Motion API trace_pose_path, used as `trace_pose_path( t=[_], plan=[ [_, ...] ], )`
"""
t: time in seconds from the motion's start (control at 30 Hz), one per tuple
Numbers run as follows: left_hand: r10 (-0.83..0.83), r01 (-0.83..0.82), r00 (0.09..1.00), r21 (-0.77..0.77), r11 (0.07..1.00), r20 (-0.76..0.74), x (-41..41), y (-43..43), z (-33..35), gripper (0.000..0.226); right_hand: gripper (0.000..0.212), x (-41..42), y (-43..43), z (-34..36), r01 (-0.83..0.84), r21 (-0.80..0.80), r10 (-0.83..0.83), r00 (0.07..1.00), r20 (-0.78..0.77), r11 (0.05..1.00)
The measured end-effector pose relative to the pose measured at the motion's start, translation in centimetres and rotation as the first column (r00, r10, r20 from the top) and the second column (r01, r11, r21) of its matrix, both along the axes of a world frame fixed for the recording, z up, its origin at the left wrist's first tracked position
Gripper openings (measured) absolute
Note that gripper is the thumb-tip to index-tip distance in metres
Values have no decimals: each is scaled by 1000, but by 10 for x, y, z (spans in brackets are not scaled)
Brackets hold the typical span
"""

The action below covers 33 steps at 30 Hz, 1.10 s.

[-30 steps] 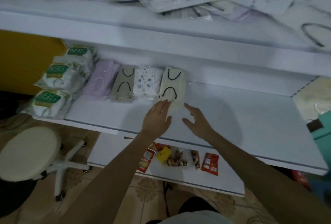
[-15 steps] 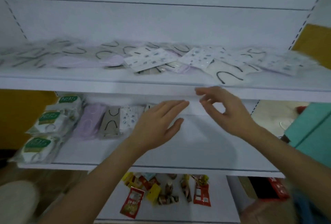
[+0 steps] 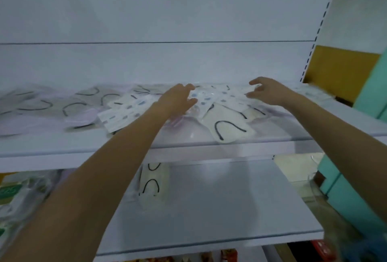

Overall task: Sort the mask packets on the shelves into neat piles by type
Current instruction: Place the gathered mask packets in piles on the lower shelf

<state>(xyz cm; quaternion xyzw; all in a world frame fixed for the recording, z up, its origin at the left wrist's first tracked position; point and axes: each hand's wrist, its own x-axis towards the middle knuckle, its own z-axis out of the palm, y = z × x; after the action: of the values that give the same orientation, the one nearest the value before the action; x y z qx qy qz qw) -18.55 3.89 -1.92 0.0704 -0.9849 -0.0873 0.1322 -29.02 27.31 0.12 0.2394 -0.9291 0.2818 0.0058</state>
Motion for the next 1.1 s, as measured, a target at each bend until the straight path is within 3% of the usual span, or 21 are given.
trace_pose_path(
  t=[0.13, 0.23, 0.43, 0.63, 0.7, 0.77, 0.83, 0.9, 0.93, 0.97, 1.1],
  plan=[
    [117, -109, 985, -66, 992, 126, -32, 0, 3, 59, 68, -19, -13, -1, -85, 166, 72, 994, 84, 982],
    [102, -112, 987, 71, 991, 127, -37, -2, 10, 65, 79, -30, -27, 1, -111, 305, 80, 990, 114, 946],
    [91, -43, 984, 296, 954, -151, -39, -5, 12, 38, 80, -43, -32, 9, -123, 253, 87, 985, 148, 960],
    [210, 32, 911, 568, 823, -355, -52, 9, 20, 31, 55, -57, -13, 14, -4, -1, 4, 992, 129, 1000],
    [255, 55, 889, 640, 766, -381, -60, 13, 24, 31, 44, -61, -3, 22, 44, -206, -32, 998, 62, 978],
    [300, 86, 857, 691, 717, -418, -66, 17, 24, 27, 36, -62, 5, 33, 67, -514, -30, 996, 80, 855],
    [330, 154, 840, 773, 616, -430, -70, 22, 23, 26, 28, -61, 7, 41, 94, -736, 72, 979, 191, 671],
    [326, 229, 858, 864, 448, -396, -72, 27, 24, 26, 28, -63, -4, 37, 146, -800, 176, 938, 299, 581],
    [304, 260, 869, 883, 391, -391, -73, 29, 24, 27, 29, -60, -13, 32, 149, -792, 214, 918, 333, 592],
    [268, 283, 875, 875, 394, -403, -74, 31, 22, 28, 29, -55, -22, 26, 130, -773, 247, 903, 351, 621],
    [203, 288, 840, 731, 618, -503, -75, 34, 10, 46, 40, -46, -37, 18, 8, -676, 301, 891, 338, 737]
  ],
)
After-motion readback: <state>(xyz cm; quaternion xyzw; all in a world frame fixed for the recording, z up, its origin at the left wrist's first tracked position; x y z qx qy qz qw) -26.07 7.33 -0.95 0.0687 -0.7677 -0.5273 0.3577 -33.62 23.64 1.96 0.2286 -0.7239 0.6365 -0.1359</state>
